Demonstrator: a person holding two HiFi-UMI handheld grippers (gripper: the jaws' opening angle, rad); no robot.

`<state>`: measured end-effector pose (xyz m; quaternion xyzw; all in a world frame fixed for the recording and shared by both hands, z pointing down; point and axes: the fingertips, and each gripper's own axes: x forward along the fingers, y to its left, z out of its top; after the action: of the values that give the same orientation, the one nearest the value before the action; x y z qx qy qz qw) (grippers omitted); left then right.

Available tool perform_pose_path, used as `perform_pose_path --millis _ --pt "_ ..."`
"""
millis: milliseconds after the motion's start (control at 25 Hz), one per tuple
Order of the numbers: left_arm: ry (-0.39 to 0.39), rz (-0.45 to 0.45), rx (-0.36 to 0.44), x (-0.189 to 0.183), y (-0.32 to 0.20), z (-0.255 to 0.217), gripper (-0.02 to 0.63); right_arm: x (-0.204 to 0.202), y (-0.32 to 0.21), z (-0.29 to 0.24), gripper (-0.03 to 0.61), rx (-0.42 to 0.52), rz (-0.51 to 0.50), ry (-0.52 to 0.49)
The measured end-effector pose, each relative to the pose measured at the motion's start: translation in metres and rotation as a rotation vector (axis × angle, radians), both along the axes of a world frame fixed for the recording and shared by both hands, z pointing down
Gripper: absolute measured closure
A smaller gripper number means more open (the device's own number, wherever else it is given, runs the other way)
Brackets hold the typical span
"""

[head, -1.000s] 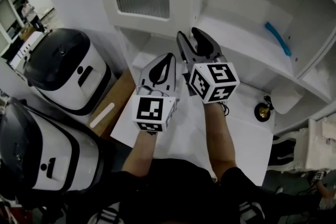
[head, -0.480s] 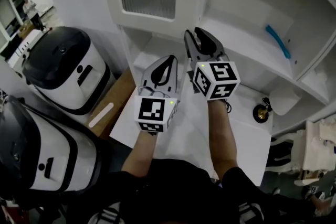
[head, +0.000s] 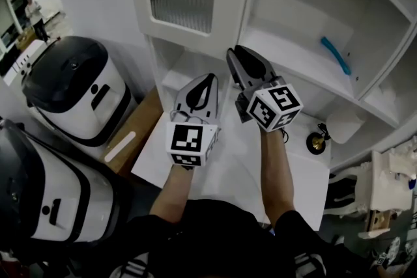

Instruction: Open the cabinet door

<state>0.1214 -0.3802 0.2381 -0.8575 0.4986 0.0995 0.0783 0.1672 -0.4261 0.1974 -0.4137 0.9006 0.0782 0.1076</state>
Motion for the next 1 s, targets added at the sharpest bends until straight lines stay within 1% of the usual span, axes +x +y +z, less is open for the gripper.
perform_pose_path --millis 120,560,1000 --pt "0.004 -0.005 0.006 -0.006 0.005 -0.002 0.603 -0.006 0.013 -0.001 0.494 0.012 -0.037 -0.009" --pt "0.007 -0.039 0.004 -0.029 0.026 -0.002 0.603 -0.028 0.049 -0.001 0.5 0.041 -0.118 -0.034" --pt "0.002 -0.081 -0.015 -0.052 0.038 0.008 0.603 -0.051 0.079 -0.002 0.505 0.068 -0.218 -0.071"
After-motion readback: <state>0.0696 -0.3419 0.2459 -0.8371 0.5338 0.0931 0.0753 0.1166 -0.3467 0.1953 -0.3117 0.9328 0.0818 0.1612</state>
